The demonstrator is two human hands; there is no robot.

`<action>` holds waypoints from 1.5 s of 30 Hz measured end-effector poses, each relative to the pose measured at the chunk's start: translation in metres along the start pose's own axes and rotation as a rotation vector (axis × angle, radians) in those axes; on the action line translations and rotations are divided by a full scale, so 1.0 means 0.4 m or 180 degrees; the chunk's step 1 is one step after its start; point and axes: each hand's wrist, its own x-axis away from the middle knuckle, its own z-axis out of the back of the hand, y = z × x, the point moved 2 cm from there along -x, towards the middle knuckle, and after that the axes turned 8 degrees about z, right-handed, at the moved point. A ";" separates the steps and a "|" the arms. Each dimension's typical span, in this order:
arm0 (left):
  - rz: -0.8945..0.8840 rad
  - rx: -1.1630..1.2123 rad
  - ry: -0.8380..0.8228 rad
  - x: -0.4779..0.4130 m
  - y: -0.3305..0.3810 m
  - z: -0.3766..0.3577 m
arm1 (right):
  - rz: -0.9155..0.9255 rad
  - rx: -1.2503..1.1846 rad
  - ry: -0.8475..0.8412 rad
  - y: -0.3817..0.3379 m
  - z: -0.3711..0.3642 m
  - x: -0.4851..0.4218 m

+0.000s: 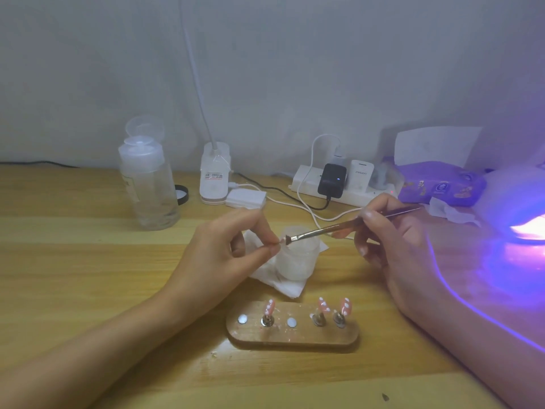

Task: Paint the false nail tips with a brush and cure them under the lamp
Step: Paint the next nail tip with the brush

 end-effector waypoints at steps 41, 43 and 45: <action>0.0053 0.0023 -0.0017 0.001 0.003 0.001 | 0.0057 0.0103 0.0111 -0.006 0.001 -0.003; 0.0056 0.0041 -0.0022 0.001 0.002 0.001 | 0.0103 -0.0035 0.0148 -0.007 0.004 -0.004; 0.0068 0.0032 -0.0023 0.000 0.000 0.001 | 0.0123 -0.0124 0.0074 -0.009 0.001 -0.004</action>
